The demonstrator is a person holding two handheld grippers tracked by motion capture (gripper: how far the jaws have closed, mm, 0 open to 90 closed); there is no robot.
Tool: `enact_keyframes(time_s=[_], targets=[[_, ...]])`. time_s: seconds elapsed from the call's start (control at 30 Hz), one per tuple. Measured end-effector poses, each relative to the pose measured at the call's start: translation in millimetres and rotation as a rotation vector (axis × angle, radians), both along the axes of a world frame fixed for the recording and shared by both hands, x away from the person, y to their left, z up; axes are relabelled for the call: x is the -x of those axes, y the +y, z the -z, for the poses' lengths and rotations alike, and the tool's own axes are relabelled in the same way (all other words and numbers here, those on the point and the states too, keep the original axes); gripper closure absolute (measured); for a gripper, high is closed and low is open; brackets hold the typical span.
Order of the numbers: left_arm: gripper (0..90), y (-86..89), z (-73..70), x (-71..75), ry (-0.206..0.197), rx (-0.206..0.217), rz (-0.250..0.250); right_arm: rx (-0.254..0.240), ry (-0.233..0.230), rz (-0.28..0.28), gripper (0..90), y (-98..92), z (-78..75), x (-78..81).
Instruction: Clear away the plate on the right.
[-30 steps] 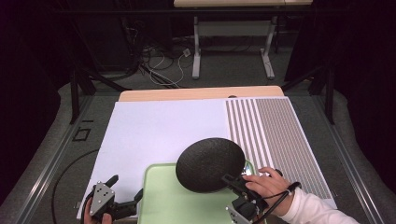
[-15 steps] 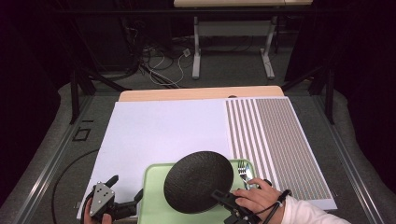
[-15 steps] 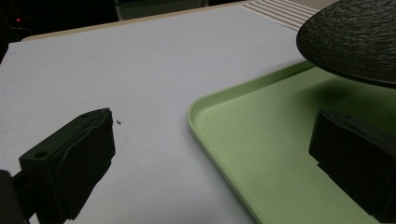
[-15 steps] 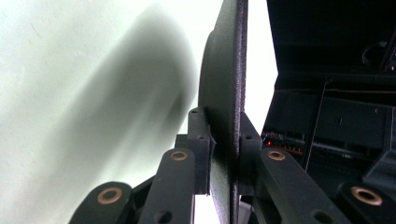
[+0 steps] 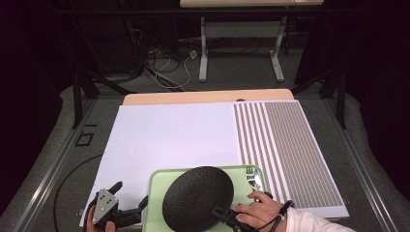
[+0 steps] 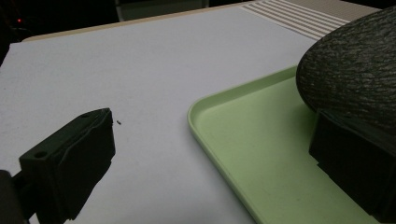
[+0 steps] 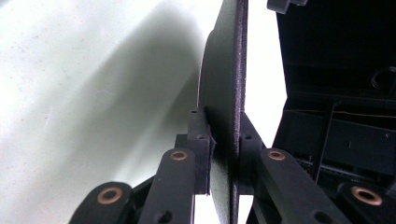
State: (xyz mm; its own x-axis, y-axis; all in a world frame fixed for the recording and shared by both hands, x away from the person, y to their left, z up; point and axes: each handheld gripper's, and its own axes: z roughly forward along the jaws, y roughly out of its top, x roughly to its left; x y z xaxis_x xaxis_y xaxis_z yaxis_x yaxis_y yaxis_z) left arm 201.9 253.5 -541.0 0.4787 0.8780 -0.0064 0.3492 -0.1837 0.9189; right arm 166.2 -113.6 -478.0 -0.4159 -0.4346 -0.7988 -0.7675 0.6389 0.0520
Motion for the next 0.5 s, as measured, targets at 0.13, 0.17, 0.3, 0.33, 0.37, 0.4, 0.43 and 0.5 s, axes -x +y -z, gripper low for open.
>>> enact_keyframes(time_s=[0.13, 0.17, 0.3, 0.33, 0.37, 0.4, 0.43, 0.5], targets=[[0.5, -0.6, 0.1, -0.1, 0.001, -0.002, 0.001, 0.014, 0.019, 0.005, 80.9, 0.1, 4.7, 0.3], [0.5, -0.4, 0.0, -0.2, -0.002, -0.008, 0.004, 0.017, 0.028, 0.01, 80.9, -0.3, 6.5, 0.5], [0.5, -0.6, 0.2, 0.2, 0.0, -0.003, 0.001, 0.037, 0.037, 0.01, 80.7, 0.2, 13.1, 0.0], [0.5, -0.2, 0.0, 0.1, -0.002, -0.008, 0.002, 0.038, 0.037, 0.004, 80.6, 0.6, 14.8, -0.3], [0.5, -0.2, 0.1, 0.1, -0.001, -0.007, 0.001, 0.051, 0.043, 0.005, 80.6, 0.4, 16.0, -0.4], [0.5, -0.2, 0.1, 0.1, -0.001, -0.007, 0.001, 0.049, 0.05, 0.006, 80.6, -0.1, 17.6, -0.7], [0.5, -0.2, 0.2, 0.1, -0.001, -0.006, 0.0, 0.051, 0.058, 0.004, 80.4, -0.6, 19.0, -1.0], [0.5, -0.5, 0.4, 0.3, 0.001, 0.0, -0.001, 0.053, 0.071, 0.002, 80.8, -1.8, 21.8, -1.5]])
